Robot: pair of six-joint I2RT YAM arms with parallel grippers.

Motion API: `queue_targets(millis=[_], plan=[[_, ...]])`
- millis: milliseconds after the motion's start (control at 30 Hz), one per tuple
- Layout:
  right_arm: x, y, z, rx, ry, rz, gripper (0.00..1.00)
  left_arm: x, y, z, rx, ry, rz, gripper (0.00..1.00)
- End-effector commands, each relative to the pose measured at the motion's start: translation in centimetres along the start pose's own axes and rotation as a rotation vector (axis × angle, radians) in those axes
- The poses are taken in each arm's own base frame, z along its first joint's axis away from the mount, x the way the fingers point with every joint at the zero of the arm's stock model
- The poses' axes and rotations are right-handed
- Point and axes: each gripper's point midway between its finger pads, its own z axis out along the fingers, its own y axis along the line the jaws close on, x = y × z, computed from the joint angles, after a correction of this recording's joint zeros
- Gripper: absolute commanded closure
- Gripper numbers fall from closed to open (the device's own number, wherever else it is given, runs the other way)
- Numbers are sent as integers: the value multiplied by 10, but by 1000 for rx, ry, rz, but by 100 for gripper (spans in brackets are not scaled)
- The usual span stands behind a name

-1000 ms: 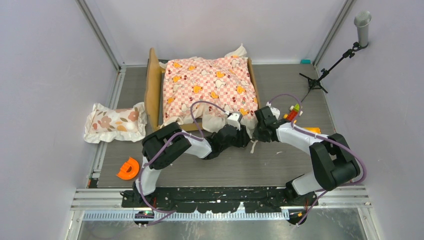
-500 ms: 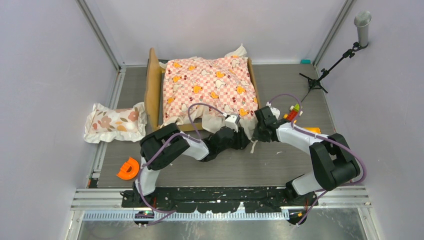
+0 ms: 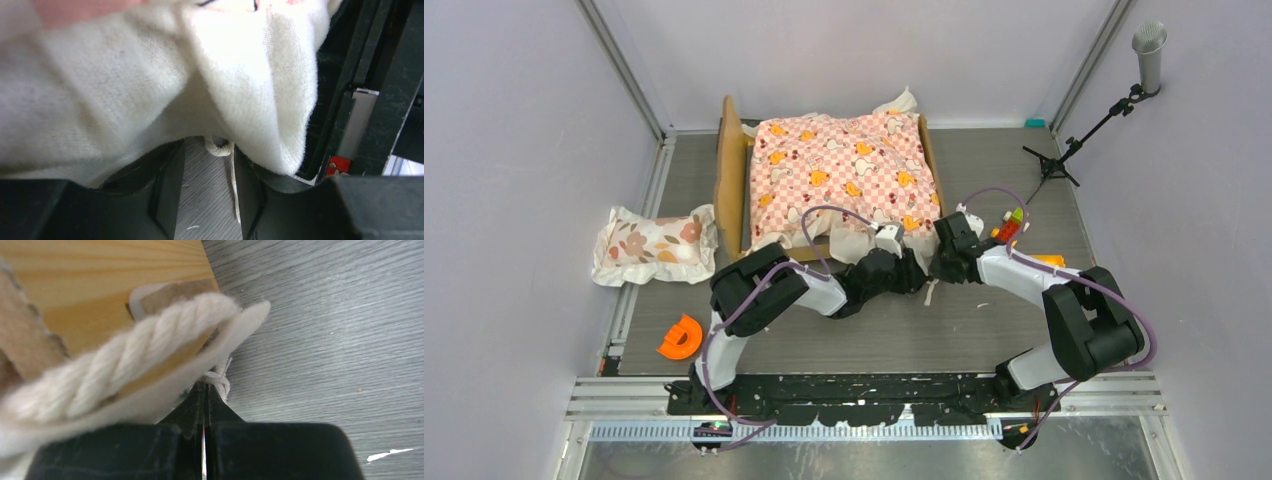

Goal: Set up the pet bed
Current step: Tie the ropes to the bed frame.

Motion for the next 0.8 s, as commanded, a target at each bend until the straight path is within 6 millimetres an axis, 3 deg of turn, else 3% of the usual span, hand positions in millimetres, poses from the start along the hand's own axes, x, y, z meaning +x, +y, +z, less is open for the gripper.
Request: queue_targets(millis=[0,200,667,767], plan=[[-3,5,3,-30,-15,1,99,15,36,7,-132,30,-38,57],[-1,5,3,-37,-8,2,100,11,45,13,-196,-10,-115,59],[-6,8,-2,-58,-17,6,99,17,28,18,-92,11,-158,99],[-14,13,-12,-75,-35,2,99,19,30,17,-93,16,-158,100]])
